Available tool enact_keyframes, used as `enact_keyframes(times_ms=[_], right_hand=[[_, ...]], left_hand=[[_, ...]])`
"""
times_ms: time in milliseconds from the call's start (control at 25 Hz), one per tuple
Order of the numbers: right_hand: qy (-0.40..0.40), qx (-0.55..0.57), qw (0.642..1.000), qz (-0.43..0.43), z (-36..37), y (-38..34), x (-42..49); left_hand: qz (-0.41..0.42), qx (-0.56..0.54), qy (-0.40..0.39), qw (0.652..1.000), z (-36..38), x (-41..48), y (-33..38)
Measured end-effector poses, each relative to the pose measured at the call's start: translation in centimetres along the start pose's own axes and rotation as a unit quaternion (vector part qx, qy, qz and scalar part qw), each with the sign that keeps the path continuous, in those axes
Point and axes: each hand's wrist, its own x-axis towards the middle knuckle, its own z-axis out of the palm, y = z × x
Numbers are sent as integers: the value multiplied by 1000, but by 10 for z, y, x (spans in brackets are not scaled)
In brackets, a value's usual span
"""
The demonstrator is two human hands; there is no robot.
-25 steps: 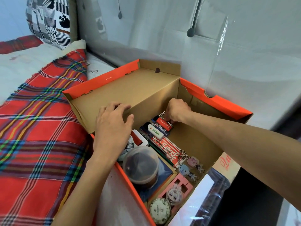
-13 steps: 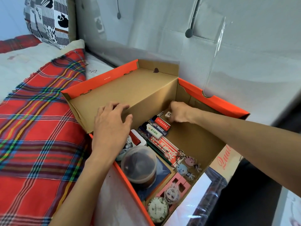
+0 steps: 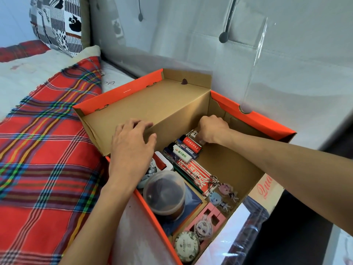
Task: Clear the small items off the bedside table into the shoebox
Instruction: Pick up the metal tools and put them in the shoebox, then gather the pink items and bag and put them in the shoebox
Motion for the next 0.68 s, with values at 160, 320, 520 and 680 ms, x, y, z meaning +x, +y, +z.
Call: enact_keyframes(times_ms=[160,320,520,680], right_hand=[[0,19,1000,-1,1,-4,2],[-5,34,999,0,3,-4,2],[1,32,999,3,-8,-2,-11],[30,80,996,-21,-38,7,-50]], left_hand=[[0,-2,0,1000,0,1,-1],[2,1,3,1000,1,0,-1],[8,3,-11,1000,-4,0,4],[11,-16,-37,999,-17,-2,26]])
